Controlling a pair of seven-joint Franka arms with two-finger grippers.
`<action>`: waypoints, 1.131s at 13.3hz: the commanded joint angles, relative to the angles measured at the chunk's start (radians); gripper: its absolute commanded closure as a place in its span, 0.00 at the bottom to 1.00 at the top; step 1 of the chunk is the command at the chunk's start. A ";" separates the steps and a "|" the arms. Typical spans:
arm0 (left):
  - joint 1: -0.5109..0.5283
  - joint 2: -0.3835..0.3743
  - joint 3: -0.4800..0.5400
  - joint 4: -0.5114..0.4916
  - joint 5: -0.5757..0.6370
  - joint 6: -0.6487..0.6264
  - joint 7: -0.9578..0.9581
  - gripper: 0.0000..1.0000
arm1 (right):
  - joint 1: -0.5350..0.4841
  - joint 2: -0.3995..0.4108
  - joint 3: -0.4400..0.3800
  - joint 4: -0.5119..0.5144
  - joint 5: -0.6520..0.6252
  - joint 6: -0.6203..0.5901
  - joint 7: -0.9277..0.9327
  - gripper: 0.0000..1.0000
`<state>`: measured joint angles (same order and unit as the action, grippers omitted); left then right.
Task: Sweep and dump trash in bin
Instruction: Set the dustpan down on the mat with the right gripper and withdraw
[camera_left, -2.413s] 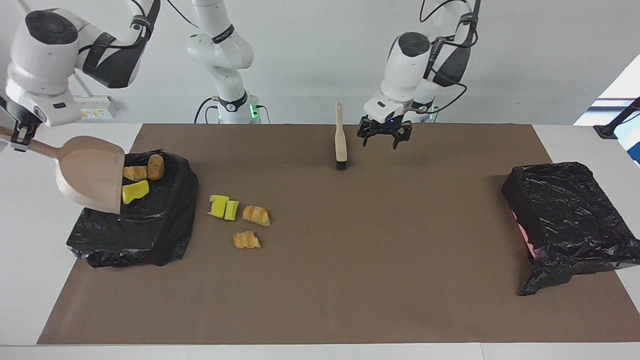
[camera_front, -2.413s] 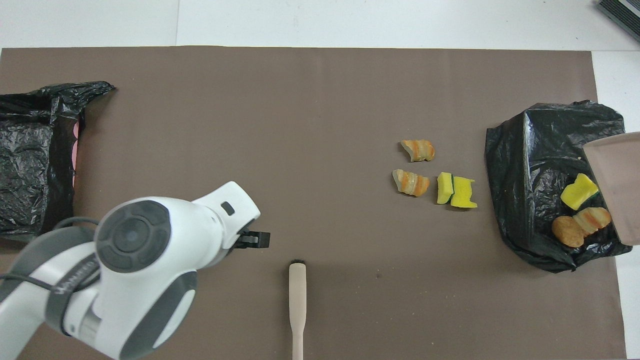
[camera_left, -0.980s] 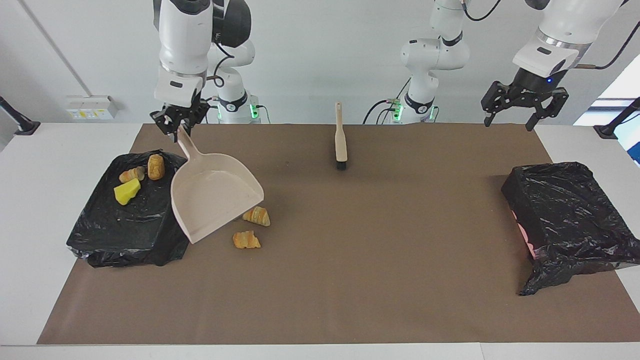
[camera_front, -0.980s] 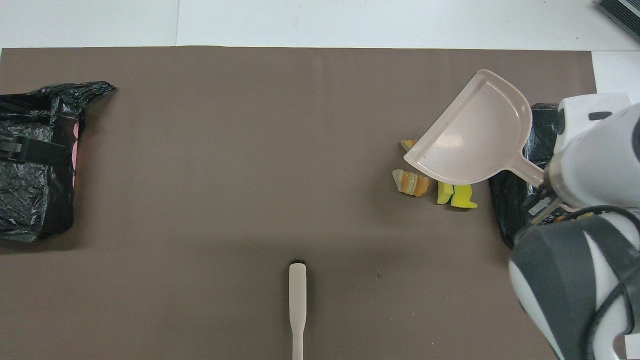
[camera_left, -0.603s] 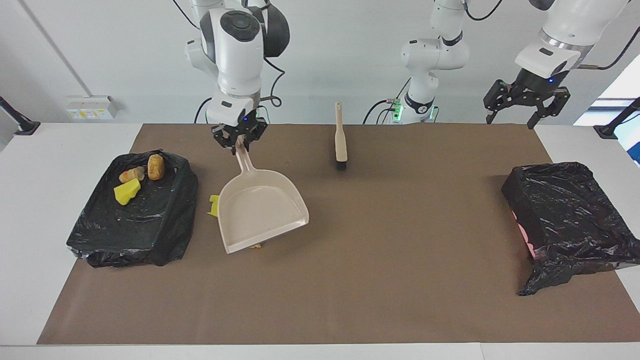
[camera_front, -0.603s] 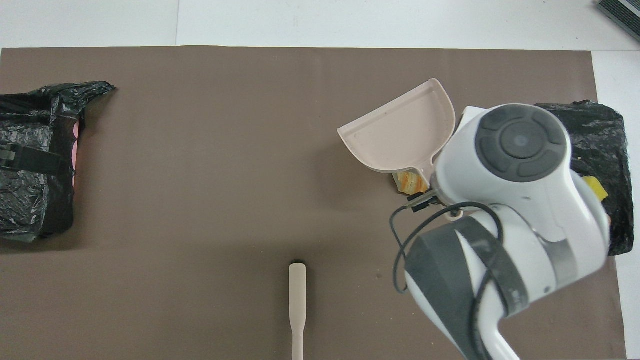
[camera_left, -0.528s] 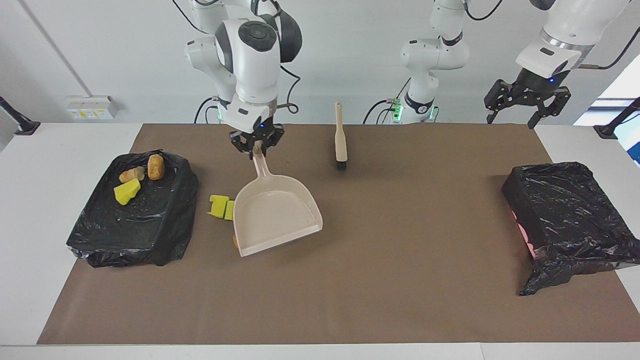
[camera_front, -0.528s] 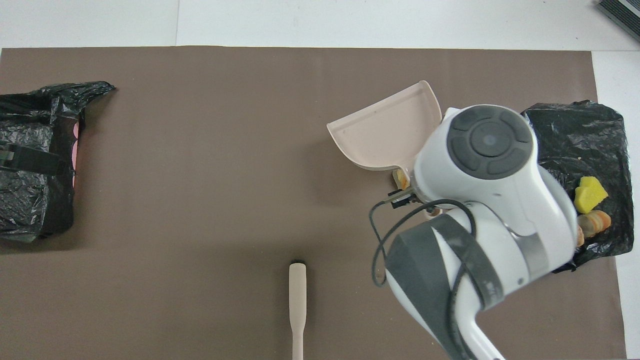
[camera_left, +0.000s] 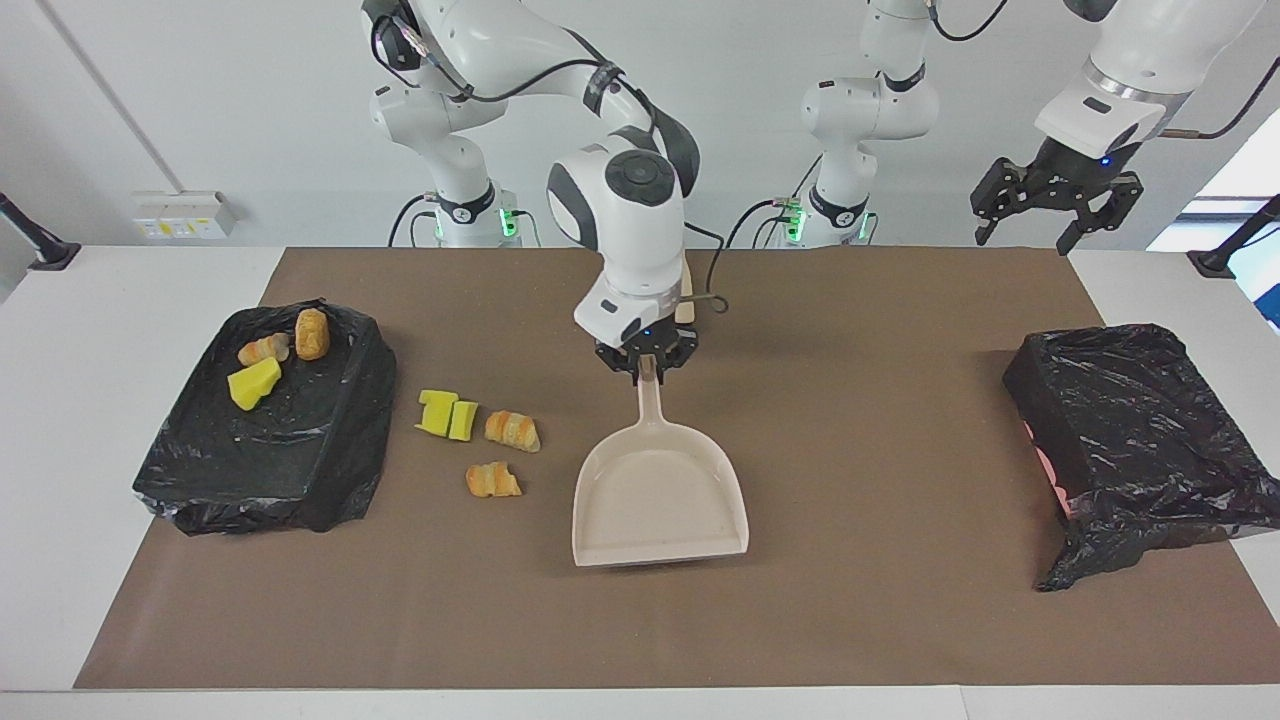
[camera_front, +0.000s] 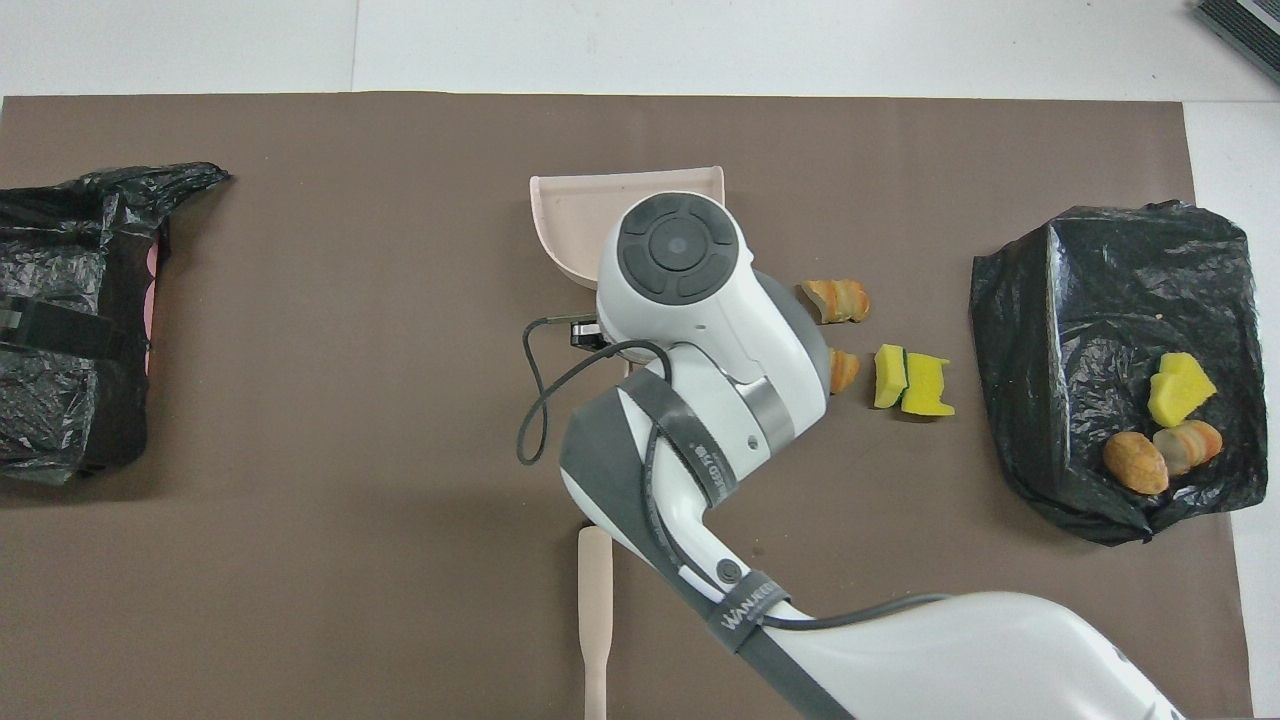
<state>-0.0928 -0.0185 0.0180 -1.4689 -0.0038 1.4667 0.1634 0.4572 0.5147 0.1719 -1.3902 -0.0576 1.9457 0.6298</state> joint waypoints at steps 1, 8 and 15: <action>0.016 -0.020 -0.010 -0.011 0.008 -0.016 0.022 0.00 | 0.040 0.100 -0.006 0.132 0.012 -0.005 0.042 1.00; 0.021 -0.040 -0.010 -0.042 0.004 -0.049 0.013 0.00 | 0.049 0.085 -0.005 0.033 0.030 0.056 0.041 1.00; 0.036 -0.052 -0.010 -0.061 0.002 -0.035 0.005 0.00 | 0.041 0.084 -0.005 0.030 0.018 0.041 0.027 0.00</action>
<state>-0.0716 -0.0426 0.0184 -1.4953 -0.0039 1.4205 0.1701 0.5060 0.6120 0.1684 -1.3409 -0.0463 1.9812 0.6589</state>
